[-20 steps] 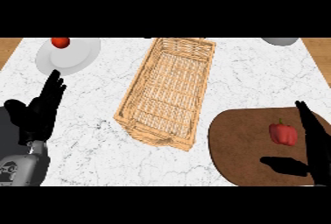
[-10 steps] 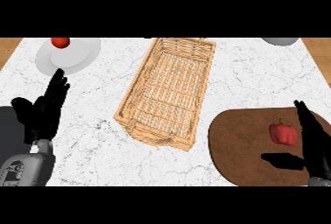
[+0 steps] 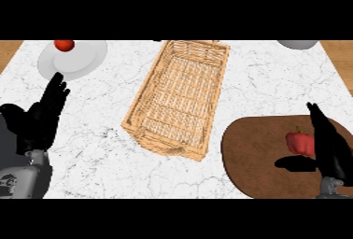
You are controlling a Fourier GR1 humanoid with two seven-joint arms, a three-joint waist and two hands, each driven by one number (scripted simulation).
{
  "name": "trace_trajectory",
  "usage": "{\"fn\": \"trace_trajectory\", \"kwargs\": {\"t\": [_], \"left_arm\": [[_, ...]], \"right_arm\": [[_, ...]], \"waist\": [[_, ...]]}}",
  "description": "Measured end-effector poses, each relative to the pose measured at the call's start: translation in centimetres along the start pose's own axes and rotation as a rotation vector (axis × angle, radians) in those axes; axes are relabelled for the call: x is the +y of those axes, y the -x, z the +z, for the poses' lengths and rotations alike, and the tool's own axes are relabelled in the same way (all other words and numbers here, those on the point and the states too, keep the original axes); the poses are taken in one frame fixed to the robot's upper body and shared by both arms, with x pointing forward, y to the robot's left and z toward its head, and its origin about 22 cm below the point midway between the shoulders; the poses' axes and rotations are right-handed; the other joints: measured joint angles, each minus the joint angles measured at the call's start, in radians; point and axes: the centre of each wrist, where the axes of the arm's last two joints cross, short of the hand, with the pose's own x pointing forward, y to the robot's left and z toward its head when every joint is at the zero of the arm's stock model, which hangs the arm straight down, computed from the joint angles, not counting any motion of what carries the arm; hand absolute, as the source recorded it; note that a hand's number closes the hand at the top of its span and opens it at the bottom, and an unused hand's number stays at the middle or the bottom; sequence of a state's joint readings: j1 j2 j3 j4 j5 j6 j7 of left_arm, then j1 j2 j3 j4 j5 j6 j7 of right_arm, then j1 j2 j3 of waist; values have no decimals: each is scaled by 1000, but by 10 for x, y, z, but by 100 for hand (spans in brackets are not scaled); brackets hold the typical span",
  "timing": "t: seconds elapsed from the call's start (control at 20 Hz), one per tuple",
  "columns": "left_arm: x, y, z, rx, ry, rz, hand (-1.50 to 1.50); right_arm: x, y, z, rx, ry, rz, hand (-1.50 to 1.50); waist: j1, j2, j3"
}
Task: Pick the bell pepper from the cutting board and place it in the basket
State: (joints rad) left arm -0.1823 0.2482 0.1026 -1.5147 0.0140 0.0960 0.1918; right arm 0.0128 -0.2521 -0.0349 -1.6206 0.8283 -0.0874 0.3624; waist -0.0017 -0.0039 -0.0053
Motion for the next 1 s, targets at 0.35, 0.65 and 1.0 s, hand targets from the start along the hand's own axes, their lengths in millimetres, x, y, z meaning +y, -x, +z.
{"fn": "trace_trajectory", "kwargs": {"t": [0.35,0.65,1.0], "left_arm": [[3,9,-2,-7,-1,3,0],[-1,5,0,-2,4,3,0],[-2,12,-1,-1,2,1,0]], "right_arm": [[7,1,-9,11,-19,6,-150],[11,13,-12,-30,-113,56,150],[14,10,-16,-80,-144,58,150]], "waist": [[0,-3,-5],[0,-8,-12],[-2,-12,-19]]}}
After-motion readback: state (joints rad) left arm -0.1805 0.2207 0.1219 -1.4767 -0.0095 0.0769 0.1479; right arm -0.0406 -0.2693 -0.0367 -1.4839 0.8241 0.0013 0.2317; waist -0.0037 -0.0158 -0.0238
